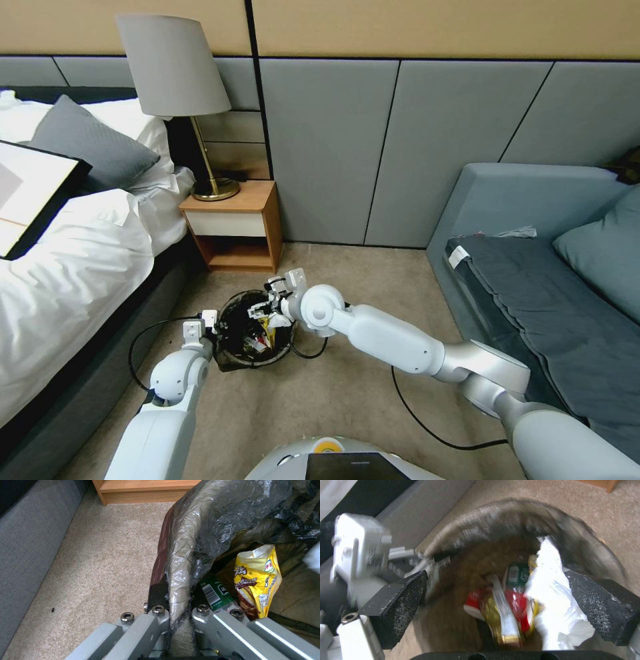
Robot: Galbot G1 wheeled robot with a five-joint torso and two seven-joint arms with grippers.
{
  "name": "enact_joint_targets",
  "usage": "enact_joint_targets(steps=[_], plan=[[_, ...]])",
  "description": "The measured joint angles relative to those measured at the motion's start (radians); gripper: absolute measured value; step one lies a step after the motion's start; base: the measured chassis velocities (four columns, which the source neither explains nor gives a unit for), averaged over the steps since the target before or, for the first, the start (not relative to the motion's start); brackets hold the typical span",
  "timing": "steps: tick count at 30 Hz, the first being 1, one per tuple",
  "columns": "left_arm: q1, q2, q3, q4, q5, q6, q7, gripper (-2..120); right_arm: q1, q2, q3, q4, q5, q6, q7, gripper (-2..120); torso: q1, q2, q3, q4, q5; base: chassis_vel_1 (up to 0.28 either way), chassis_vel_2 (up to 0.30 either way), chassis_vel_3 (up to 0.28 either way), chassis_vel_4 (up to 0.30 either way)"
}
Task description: Pick up the trash bin, then pick up the garbage from the floor and place it into the trash bin.
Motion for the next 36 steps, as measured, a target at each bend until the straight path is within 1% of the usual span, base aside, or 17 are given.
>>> enact_joint_targets(steps=[1, 3, 5, 7, 8, 10, 15, 18, 22, 36], plan=[[0.000, 0.000, 0.000, 0.000, 0.000, 0.000, 0.000, 0, 0.000, 0.000, 0.000, 0.000, 0.000, 0.000, 0.000, 100, 0.000, 0.000, 0.000, 0.0000, 0.0000, 0.000, 0.000, 0.000, 0.000], [-0.002, -0.002, 0.001, 0.002, 0.001, 0.000, 0.000, 0, 0.022, 0.040, -0.024, -0.056, 0.005, 0.010, -0.001, 100, 0.000, 0.000, 0.000, 0.0001, -0.0001, 0.000, 0.000, 0.000, 0.000], [-0.002, -0.002, 0.000, 0.002, 0.001, 0.000, 0.001, 0, 0.025, 0.053, -0.030, -0.073, 0.005, 0.012, -0.001, 100, 0.000, 0.000, 0.000, 0.0001, -0.0001, 0.000, 0.000, 0.000, 0.000], [-0.002, -0.003, -0.003, 0.005, 0.001, 0.000, 0.003, 0, 0.030, 0.084, -0.044, -0.120, 0.004, 0.019, -0.001, 100, 0.000, 0.000, 0.000, 0.0000, 0.0000, 0.000, 0.000, 0.000, 0.000], [-0.002, -0.003, -0.003, 0.005, 0.001, 0.000, 0.003, 0, 0.030, 0.084, -0.044, -0.120, 0.004, 0.019, -0.001, 100, 0.000, 0.000, 0.000, 0.0000, 0.0000, 0.000, 0.000, 0.000, 0.000], [-0.001, -0.003, -0.005, 0.006, 0.001, 0.000, 0.004, 0, 0.031, 0.100, -0.059, -0.159, -0.009, 0.028, -0.008, 100, 0.000, 0.000, 0.000, 0.0001, -0.0001, 0.000, 0.000, 0.000, 0.000], [0.003, -0.003, -0.013, 0.008, 0.001, 0.000, 0.008, 0, 0.031, 0.126, -0.040, -0.165, -0.012, 0.045, -0.021, 100, 0.000, 0.000, 0.000, -0.0001, -0.0001, 0.000, 0.000, 0.000, 0.000], [0.003, -0.001, -0.014, 0.011, 0.002, 0.000, 0.009, 0, 0.034, 0.127, -0.056, -0.183, -0.022, 0.046, -0.027, 100, 0.000, 0.000, 0.000, 0.0002, -0.0001, 0.000, 0.000, 0.000, 0.000], [0.000, -0.003, -0.015, 0.008, 0.001, 0.000, 0.009, 0, 0.015, 0.120, -0.073, -0.214, -0.049, 0.046, -0.039, 100, 0.000, 0.000, 0.000, -0.0003, -0.0002, 0.000, 0.000, 0.000, 0.000], [0.002, -0.005, -0.017, 0.008, 0.004, 0.000, 0.010, 0, -0.009, 0.115, -0.076, -0.251, -0.075, 0.042, -0.055, 100, 0.000, 0.000, 0.000, 0.0000, -0.0001, 0.000, 0.000, 0.000, 0.000]])
